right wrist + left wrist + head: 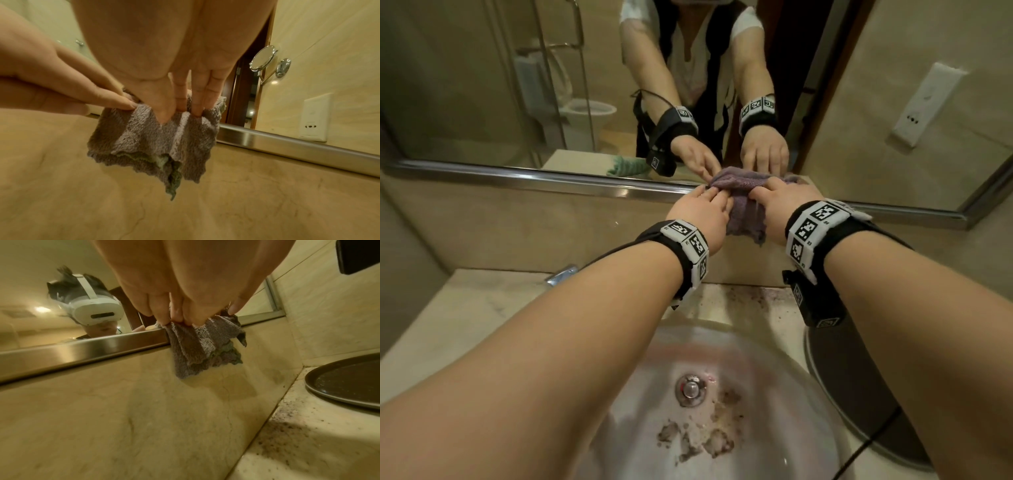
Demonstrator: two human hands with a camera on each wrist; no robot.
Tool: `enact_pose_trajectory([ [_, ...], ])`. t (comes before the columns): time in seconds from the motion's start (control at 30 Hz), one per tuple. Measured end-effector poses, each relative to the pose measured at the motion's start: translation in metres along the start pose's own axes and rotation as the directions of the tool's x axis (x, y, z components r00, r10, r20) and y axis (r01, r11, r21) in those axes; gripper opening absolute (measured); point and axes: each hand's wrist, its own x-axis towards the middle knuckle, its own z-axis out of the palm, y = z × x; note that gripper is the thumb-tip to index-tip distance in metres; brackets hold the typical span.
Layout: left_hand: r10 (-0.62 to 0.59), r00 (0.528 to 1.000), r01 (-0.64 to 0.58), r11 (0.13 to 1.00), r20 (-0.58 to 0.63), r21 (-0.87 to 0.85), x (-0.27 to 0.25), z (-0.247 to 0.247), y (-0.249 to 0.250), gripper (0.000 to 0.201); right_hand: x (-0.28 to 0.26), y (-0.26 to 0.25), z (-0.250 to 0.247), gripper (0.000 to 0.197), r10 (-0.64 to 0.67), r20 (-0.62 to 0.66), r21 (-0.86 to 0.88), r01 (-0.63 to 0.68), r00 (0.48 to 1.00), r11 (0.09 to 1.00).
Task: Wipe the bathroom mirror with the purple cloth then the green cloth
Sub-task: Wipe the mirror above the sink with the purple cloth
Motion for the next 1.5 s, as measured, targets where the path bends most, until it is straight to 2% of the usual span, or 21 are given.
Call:
enact_pose_trajectory([
  [0.2,-0.008,1.000,0.008,1.000,-0.002,0.004,-0.019,0.010,-0.034,0.057,0.007,-0.038,-0.012,0.059,0.005,-0.010,0.018,-0.005,1.000,1.000],
  [0.4,-0.005,1.000,0.005,1.000,-0.004,0.017,-0.028,0.016,-0.052,0.056,0.009,-0.056,-0.017,0.055,-0.010,-0.040,0.055,0.012,0.999,0.998],
  [0.7,-0.051,0.998,0.050,0.998,0.033,0.044,-0.033,0.018,-0.053,0.057,0.005,-0.052,-0.003,0.064,-0.095,-0.112,0.165,0.113,0.989,0.980],
  [1.03,-0.106,0.991,0.102,0.993,0.080,0.057,-0.050,0.017,-0.075,0.055,0.011,-0.071,-0.012,0.067,-0.201,-0.153,0.156,0.224,0.968,0.962],
  [1.27,-0.126,0.985,0.121,0.992,0.118,0.045,-0.070,0.031,-0.119,0.057,0.020,-0.117,-0.032,0.071,-0.217,-0.150,0.137,0.238,0.965,0.962],
  [1.5,-0.148,0.983,0.139,0.987,0.105,0.086,-0.117,0.062,-0.195,0.055,0.039,-0.201,-0.066,0.068,-0.264,-0.155,0.100,0.281,0.952,0.954],
])
